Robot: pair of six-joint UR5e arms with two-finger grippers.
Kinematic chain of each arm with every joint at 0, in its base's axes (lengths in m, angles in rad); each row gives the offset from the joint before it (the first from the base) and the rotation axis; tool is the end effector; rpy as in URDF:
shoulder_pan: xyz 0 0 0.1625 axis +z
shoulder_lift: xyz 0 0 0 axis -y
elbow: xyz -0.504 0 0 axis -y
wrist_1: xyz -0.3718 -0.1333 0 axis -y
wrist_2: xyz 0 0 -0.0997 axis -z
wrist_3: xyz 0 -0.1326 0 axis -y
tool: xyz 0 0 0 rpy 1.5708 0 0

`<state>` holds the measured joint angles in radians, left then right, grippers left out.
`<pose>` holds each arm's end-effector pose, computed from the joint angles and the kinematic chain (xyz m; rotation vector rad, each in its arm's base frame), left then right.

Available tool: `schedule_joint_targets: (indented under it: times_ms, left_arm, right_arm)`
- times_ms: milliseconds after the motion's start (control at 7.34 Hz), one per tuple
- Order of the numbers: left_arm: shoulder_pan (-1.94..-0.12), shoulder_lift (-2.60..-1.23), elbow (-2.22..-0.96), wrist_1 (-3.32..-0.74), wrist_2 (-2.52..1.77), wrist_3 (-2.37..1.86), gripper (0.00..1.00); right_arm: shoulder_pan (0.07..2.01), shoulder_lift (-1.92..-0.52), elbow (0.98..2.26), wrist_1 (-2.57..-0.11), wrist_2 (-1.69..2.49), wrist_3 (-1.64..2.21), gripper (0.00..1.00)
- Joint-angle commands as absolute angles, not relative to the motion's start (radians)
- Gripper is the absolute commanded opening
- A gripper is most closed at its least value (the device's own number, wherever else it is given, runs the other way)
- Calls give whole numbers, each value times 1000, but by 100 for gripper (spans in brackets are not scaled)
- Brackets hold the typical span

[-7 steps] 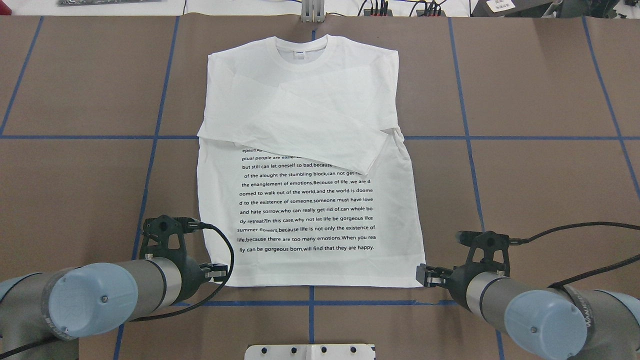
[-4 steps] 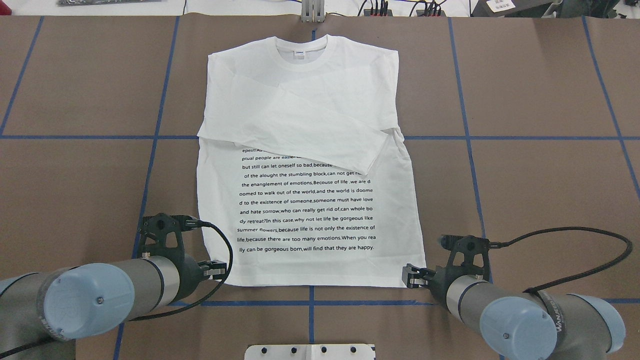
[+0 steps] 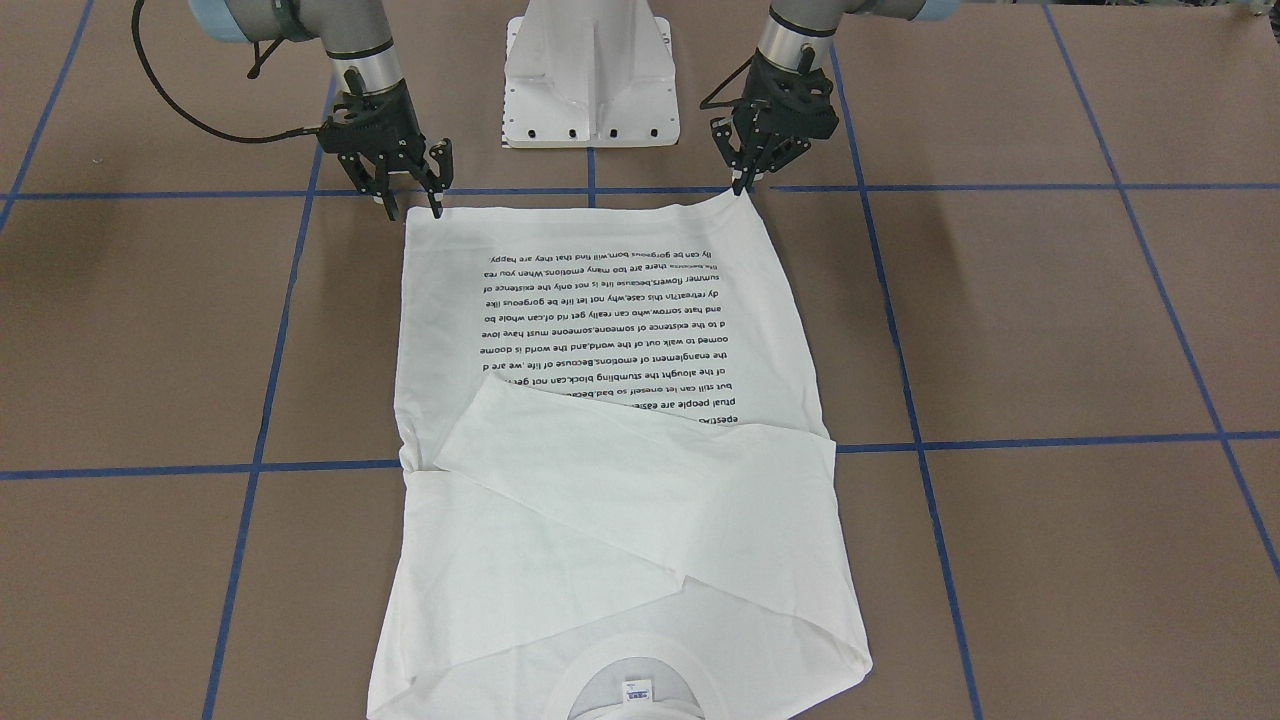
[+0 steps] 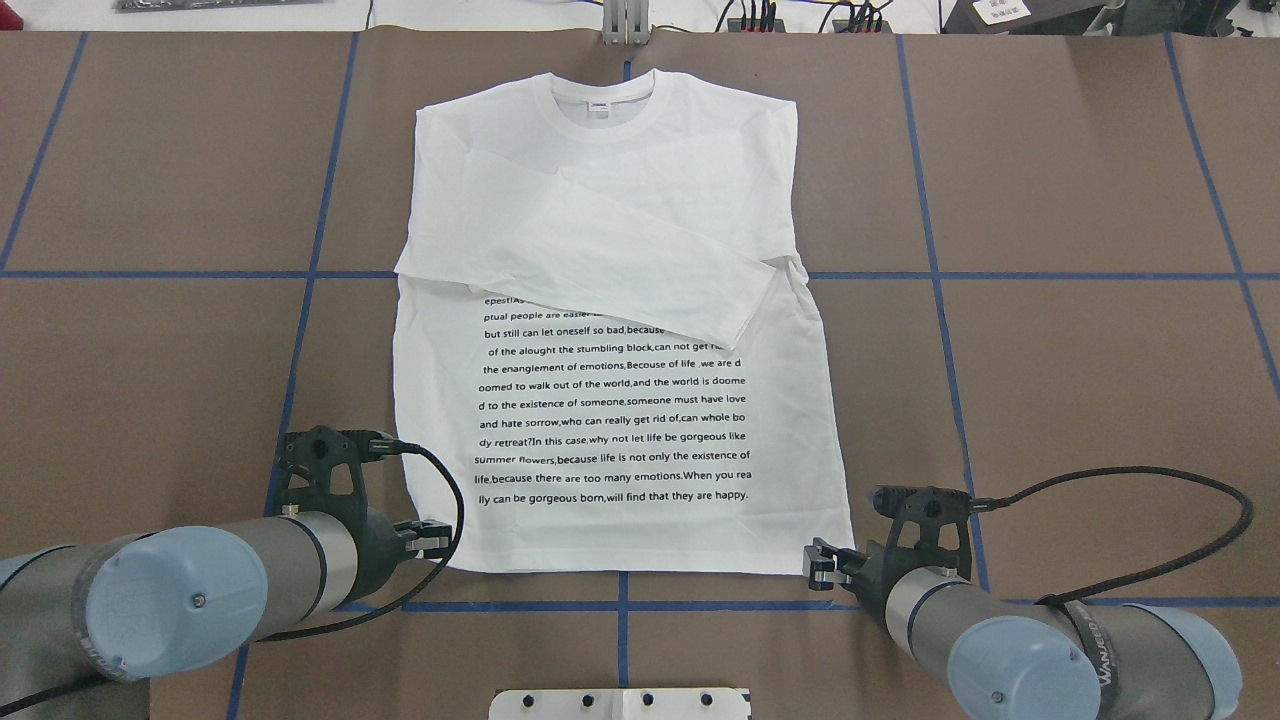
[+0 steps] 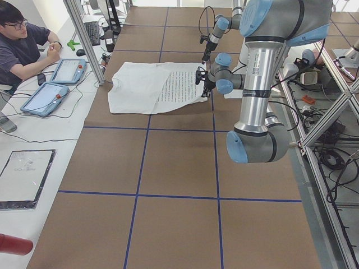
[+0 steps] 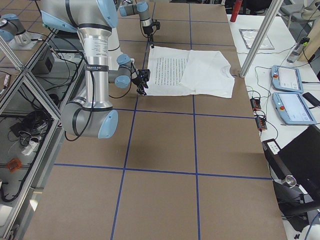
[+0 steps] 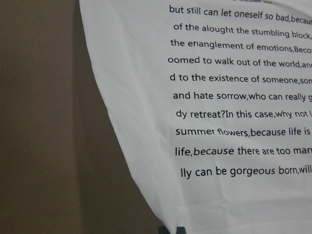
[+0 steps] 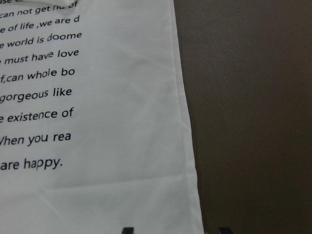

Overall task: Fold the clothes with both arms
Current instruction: 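Position both grippers at the hem corners nearest the robot and grasp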

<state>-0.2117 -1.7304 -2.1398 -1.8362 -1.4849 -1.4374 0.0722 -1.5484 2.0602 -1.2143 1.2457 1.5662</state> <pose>0.4805 -0.2513 0.4010 0.2482 0.9656 -0.1144 -0.4818 -0.2110 0.4894 0.3375 -0.8490 0.2039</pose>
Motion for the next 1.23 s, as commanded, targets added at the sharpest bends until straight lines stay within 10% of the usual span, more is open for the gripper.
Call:
schedule_joint_targets:
  times_ms: [0,545,953,1089]
  left_arm:
    - [-212,-1727,-2140,-1836,-1485,-1439,0]
    - [-212,-1723,-2144,-1836,-1483,-1439,0]
    - [-210,-1720,-2146,-1836,-1483,-1440,0]
    - [-210,-1720,-2146,-1836,-1483,-1440,0]
  right_arm:
    - [51,-1548,2059,-1255,1229,1566,55]
    - [25,-1545,2046,-1256,1209,1563,45]
    - [40,-1532,2045,-1256,1195,1548,0]
    - [47,-1531,2048,-1256,1200,1534,0]
